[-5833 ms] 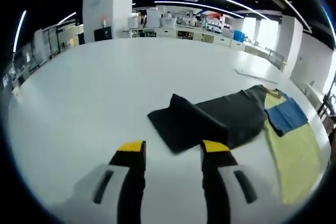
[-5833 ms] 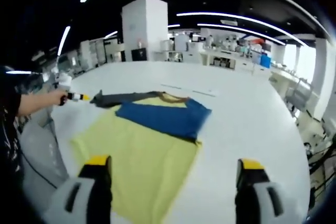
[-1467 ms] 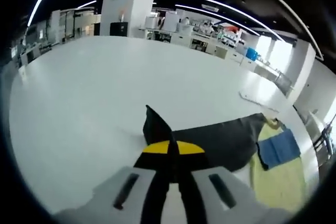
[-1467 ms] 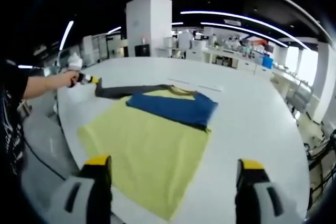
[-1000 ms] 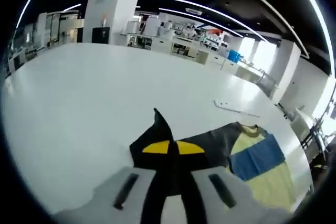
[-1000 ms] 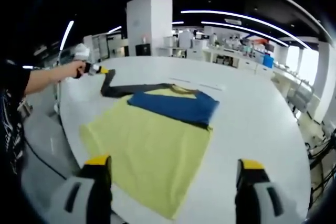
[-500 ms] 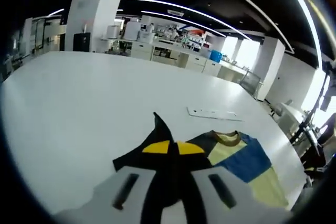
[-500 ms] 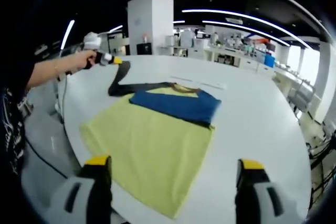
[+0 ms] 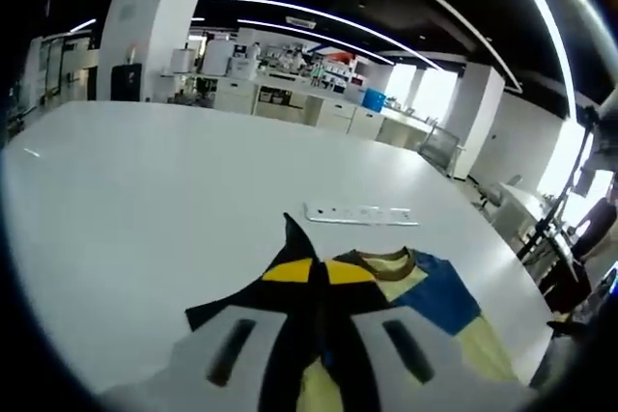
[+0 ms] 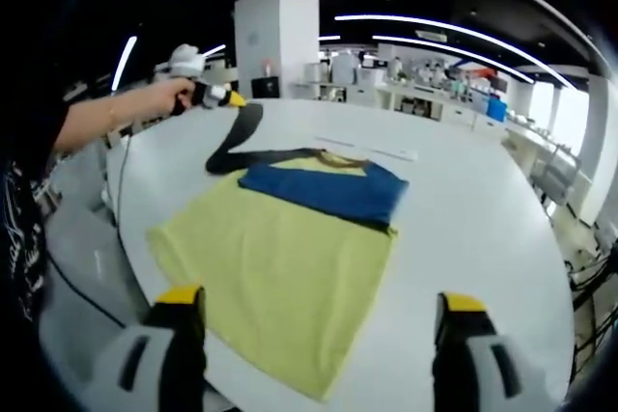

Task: Fold the garment on the visible template until the final outline fits inside the template.

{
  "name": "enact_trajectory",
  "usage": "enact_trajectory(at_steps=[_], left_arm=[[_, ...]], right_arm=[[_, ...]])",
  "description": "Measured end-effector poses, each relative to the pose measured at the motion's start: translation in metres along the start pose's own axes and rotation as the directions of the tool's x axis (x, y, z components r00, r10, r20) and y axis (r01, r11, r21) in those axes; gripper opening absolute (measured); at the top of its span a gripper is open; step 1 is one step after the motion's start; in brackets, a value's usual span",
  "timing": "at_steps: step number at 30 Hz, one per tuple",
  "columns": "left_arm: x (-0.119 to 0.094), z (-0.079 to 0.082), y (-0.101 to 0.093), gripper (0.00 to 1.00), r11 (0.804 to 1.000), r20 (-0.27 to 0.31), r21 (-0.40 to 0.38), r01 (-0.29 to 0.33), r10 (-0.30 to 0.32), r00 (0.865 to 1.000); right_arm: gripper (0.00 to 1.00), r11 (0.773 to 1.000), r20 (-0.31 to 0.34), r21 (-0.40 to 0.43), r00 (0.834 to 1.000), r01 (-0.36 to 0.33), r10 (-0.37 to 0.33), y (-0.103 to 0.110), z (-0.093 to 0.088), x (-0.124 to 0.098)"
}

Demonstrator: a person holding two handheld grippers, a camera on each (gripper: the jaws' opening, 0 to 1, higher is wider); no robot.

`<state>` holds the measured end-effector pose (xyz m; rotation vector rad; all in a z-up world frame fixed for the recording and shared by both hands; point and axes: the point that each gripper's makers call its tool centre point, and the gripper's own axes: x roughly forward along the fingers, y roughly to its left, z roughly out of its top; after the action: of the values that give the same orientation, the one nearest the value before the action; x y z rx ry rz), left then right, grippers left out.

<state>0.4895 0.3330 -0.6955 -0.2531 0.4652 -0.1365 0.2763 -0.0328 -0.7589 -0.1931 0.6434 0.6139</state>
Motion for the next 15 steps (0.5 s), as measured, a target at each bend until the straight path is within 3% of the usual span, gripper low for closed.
enact_trajectory(at_steps=[8,15], left_arm=[[0.014,0.004,-0.023,0.00,0.999,0.000,0.020,0.032,-0.032,0.999],[0.028,0.012,-0.054,0.00,0.995,0.006,0.046,0.092,-0.093,0.996]], right_arm=[[1.00,1.000,0.000,0.007,1.000,-0.005,0.005,0.004,-0.001,0.003],[1.00,1.000,-0.007,0.011,1.000,-0.008,0.008,0.008,-0.001,0.005]])
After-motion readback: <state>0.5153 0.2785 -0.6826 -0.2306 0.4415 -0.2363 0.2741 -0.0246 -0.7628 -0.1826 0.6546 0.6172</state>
